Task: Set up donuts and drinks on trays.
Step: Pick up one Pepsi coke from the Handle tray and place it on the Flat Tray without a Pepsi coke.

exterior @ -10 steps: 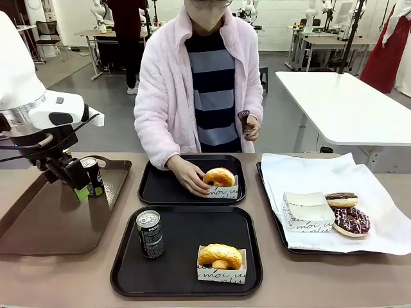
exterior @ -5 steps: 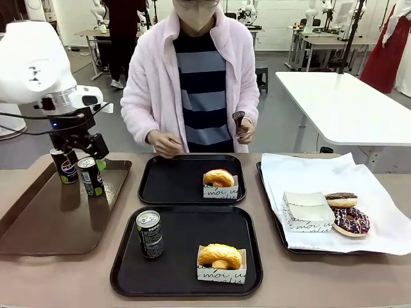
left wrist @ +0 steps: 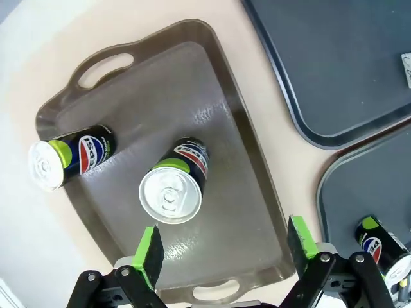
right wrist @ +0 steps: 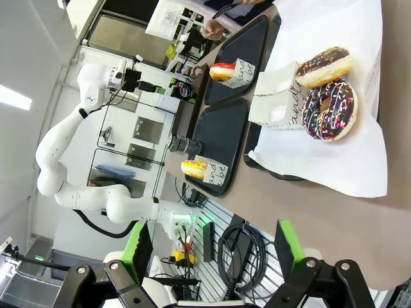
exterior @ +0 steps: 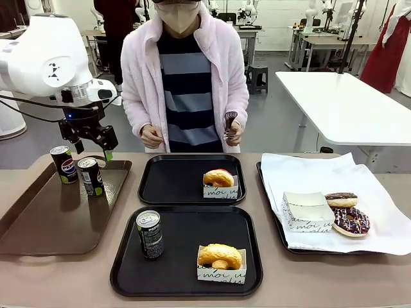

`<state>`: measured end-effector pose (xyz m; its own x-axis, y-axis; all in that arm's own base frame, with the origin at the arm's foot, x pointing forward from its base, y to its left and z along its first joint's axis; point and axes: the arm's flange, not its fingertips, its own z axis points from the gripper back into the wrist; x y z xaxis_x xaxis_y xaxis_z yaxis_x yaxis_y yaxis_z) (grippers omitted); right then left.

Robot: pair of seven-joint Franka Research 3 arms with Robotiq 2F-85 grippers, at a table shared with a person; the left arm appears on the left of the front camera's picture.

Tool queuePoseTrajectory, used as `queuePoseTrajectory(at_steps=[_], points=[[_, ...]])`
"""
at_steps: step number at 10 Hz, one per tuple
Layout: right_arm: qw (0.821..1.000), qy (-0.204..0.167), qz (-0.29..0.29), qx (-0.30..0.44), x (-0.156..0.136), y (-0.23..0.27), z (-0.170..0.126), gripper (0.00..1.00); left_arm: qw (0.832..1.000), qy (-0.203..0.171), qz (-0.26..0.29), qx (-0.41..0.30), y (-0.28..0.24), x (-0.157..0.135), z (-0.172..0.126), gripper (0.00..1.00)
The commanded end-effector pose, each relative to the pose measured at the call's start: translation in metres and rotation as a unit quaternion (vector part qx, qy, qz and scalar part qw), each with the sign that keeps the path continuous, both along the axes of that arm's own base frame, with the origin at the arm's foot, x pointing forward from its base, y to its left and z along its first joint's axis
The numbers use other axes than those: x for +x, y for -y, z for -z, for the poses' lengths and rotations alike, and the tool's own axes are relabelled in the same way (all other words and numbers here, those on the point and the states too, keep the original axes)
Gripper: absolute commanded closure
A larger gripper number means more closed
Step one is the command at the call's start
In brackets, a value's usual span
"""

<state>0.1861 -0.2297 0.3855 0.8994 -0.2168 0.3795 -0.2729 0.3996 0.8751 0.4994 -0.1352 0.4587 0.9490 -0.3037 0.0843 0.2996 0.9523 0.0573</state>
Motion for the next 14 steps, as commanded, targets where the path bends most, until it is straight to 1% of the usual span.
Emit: queuePoseTrajectory(at_steps=[1,4,5,10,14], points=[[1.0,0.009,-0.003,0.004,-0.001,-0.002,0.001,0.0,0.999,0.007,-0.031,0.022,-0.008,-0.001,0.005,0.0],[1.0,0.009,-0.003,0.004,-0.001,-0.002,0.001,0.0,0.997,0.004,-0.073,0.007,-0.024,0.008,0.018,0.0],[1.0,0.009,-0.003,0.004,-0.001,-0.002,0.001,0.0,0.997,-0.005,-0.081,-0.003,-0.029,0.011,0.022,0.0],[1.0,0.009,-0.003,0.004,-0.001,-0.002,0.001,0.0,0.993,-0.014,-0.115,-0.035,-0.035,0.026,0.049,0.0],[1.0,0.009,-0.003,0.004,-0.001,-0.002,0.001,0.0,0.991,-0.013,-0.128,-0.03,-0.042,0.036,0.061,0.0]])
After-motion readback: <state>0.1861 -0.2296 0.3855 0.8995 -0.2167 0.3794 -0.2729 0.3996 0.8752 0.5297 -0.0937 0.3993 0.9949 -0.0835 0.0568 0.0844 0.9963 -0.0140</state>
